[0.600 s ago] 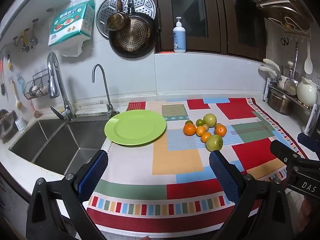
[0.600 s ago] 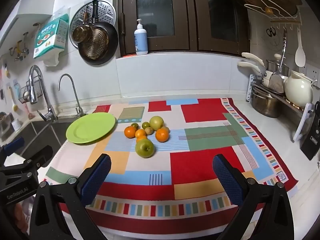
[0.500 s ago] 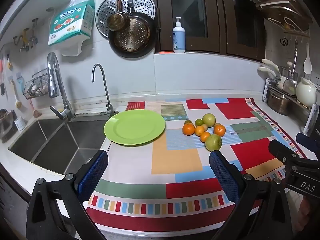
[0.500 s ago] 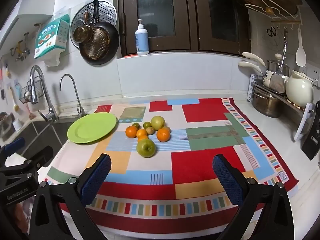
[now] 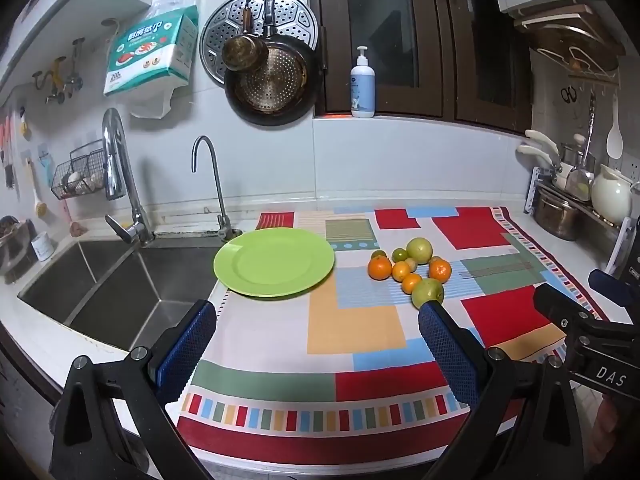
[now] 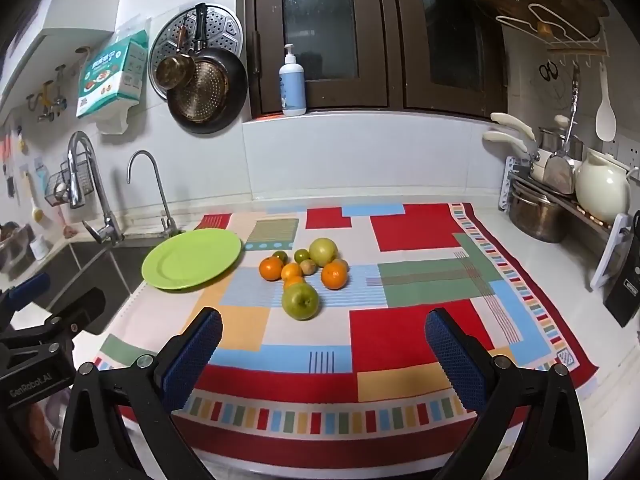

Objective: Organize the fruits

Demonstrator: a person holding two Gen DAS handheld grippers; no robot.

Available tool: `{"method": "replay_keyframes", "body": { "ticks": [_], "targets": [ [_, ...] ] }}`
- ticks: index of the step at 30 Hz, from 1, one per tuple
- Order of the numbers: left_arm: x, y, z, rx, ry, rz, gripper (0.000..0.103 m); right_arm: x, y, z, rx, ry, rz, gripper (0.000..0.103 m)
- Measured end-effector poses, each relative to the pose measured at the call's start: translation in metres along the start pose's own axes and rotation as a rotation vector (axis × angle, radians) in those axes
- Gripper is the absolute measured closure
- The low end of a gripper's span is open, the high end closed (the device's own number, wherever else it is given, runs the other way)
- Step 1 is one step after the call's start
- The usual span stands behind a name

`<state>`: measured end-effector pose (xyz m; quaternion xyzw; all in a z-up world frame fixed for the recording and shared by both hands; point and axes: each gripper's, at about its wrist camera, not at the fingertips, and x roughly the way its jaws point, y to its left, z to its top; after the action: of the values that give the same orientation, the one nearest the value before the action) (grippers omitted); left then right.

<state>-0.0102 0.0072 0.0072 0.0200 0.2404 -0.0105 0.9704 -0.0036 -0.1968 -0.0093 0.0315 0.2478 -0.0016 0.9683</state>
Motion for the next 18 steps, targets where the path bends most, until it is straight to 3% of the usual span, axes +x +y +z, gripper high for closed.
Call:
{"method": "replay_keyframes", "body": {
  "ticks": [18],
  "targets": [
    [-0.0011,0.0007,0.0045,-0.004,-0.016,0.002,0.0,0.0,0.0001,0.0049,-0.006,-0.016,-0.006,0.0]
  ]
}}
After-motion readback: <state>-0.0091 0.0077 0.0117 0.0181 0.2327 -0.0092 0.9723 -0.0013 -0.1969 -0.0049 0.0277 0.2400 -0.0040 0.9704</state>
